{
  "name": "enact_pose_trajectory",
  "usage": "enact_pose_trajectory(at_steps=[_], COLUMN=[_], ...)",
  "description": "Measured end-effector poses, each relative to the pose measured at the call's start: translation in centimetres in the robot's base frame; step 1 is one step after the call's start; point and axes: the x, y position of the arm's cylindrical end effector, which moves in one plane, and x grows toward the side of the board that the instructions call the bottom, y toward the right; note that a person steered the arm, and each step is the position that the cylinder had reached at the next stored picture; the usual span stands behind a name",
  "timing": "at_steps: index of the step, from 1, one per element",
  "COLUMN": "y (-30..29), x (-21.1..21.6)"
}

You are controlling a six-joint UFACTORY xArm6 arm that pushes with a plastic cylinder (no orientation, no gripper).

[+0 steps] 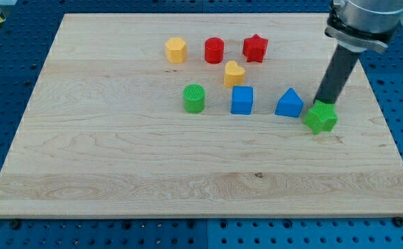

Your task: Slide the green star parallel right to the blue triangle

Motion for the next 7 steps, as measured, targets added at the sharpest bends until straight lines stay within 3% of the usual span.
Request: enact_pose_trajectory(at_steps=[1,2,3,4,5,7], y=[4.0,9.0,5.1,-2.3,-1.3,1.7], x=[0.4,3.6,8.8,9.1,9.7,6.9])
